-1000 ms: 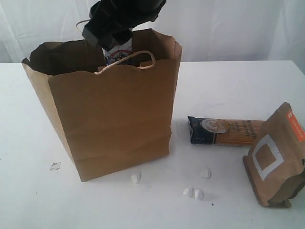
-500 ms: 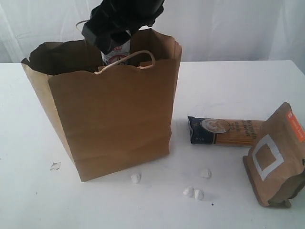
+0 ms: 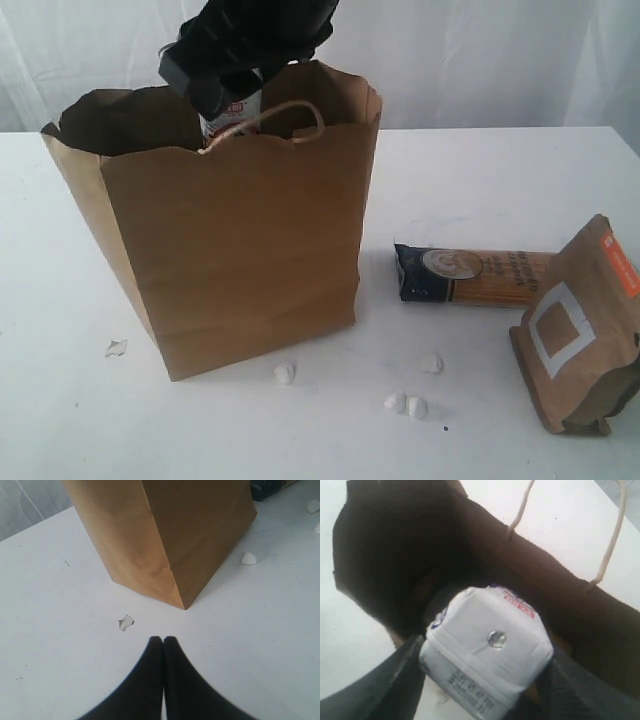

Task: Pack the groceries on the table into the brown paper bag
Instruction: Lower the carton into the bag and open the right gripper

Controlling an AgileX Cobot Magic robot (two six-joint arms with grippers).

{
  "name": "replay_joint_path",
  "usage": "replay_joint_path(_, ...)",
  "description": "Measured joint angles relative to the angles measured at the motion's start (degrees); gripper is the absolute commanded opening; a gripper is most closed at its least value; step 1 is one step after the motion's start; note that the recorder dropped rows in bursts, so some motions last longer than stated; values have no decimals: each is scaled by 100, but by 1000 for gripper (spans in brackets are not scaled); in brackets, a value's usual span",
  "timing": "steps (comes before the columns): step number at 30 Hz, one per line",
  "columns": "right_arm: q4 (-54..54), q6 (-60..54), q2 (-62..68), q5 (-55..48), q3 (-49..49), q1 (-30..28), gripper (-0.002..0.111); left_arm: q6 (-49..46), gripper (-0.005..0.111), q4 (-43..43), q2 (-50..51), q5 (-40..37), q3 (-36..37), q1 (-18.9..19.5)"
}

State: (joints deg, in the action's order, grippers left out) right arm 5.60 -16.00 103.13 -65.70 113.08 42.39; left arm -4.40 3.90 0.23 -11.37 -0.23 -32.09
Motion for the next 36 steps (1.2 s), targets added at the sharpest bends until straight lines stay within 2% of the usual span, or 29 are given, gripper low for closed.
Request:
replay_joint_path(3, 0, 0, 0, 18, 0, 0, 65, 0, 0, 0, 0, 0, 0, 0)
replay_joint_path(7, 10, 0, 0, 93, 31, 0, 66, 0, 0, 0, 0, 0, 0, 0)
replay_joint_path(13, 8, 143, 0, 166, 31, 0, 75, 0, 0, 0, 0, 0, 0, 0)
replay_joint_path(26, -303, 701, 0, 176, 31, 0, 75, 0, 0, 0, 0, 0, 0, 0)
replay_joint_path(36, 25, 304, 0, 309, 31, 0, 72, 0, 0, 0, 0, 0, 0, 0)
